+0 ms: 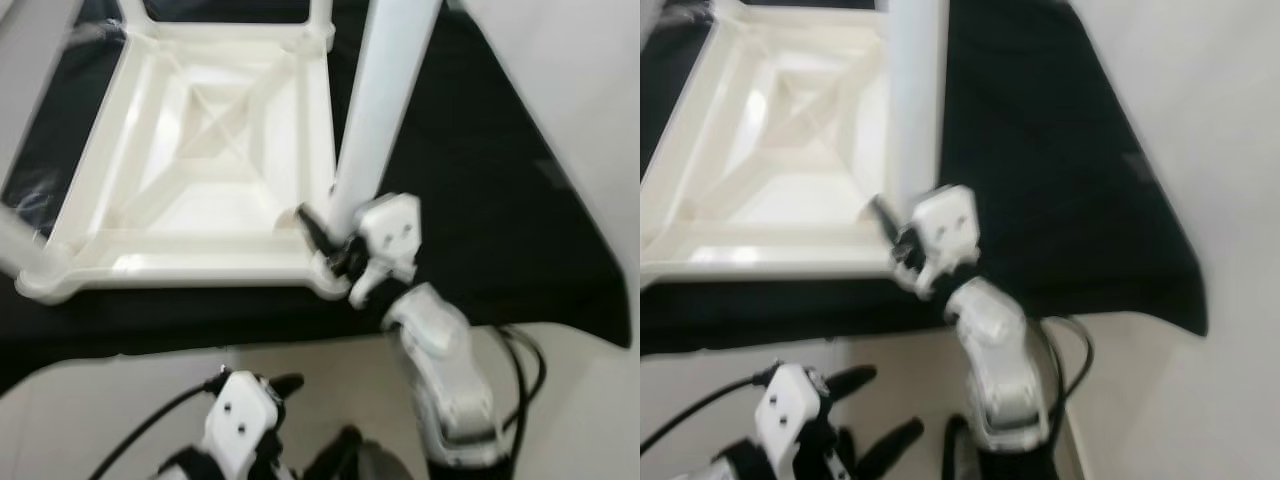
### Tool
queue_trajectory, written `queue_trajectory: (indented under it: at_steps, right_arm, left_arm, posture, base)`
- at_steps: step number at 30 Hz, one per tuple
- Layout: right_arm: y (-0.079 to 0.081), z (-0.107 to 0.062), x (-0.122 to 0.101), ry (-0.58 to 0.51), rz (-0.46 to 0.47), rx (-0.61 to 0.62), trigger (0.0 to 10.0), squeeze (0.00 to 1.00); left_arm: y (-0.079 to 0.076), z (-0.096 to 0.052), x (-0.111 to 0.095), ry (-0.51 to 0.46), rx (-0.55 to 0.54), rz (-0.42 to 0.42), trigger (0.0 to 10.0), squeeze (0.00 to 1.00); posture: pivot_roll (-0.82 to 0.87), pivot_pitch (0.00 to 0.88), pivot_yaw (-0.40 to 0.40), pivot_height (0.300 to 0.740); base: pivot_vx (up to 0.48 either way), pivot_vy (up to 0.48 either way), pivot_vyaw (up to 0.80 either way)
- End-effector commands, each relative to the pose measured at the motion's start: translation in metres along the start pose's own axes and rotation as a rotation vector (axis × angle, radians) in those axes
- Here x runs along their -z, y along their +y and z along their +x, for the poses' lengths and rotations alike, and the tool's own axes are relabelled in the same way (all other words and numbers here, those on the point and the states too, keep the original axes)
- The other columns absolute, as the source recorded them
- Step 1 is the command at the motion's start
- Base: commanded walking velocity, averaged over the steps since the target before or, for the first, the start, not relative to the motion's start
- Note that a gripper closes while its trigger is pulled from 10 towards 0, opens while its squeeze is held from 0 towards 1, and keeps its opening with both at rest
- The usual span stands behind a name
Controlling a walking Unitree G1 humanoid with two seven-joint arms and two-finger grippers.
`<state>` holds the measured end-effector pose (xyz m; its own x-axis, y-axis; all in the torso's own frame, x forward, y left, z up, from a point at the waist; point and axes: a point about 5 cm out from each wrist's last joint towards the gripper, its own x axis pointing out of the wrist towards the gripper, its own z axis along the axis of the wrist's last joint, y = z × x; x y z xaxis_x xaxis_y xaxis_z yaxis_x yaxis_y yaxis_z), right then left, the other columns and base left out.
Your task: Building children table
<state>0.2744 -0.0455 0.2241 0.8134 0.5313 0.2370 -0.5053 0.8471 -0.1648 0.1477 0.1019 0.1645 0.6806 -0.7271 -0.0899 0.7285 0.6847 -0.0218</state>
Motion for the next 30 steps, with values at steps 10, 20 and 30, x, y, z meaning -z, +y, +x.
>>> queue_trajectory:
  at_steps: [10, 20, 30]
  right_arm:
    - [0.008, 0.023, 0.072, 0.336, 0.104, 0.145, 10.0, 0.0]
    - [0.004, 0.027, 0.058, 0.283, 0.103, 0.137, 10.0, 0.0]
    - [0.0, 0.041, 0.029, 0.112, 0.162, -0.023, 10.0, 0.0]
  left_arm:
    - [0.002, 0.003, 0.01, 0.023, 0.0, -0.012, 10.0, 0.0]
    - [0.004, 0.008, 0.011, 0.012, 0.001, -0.008, 10.0, 0.0]
    - [0.005, 0.009, 0.011, 0.003, -0.003, -0.004, 10.0, 0.0]
  posture:
    - [0.07, 0.354, -0.07, 0.74]
    - [0.06, 0.331, -0.074, 0.74]
    - [0.06, 0.329, -0.072, 0.74]
  base:
    - [0.0, 0.0, 0.0]
    - [0.0, 0.0, 0.0]
    - [0.0, 0.0, 0.0]
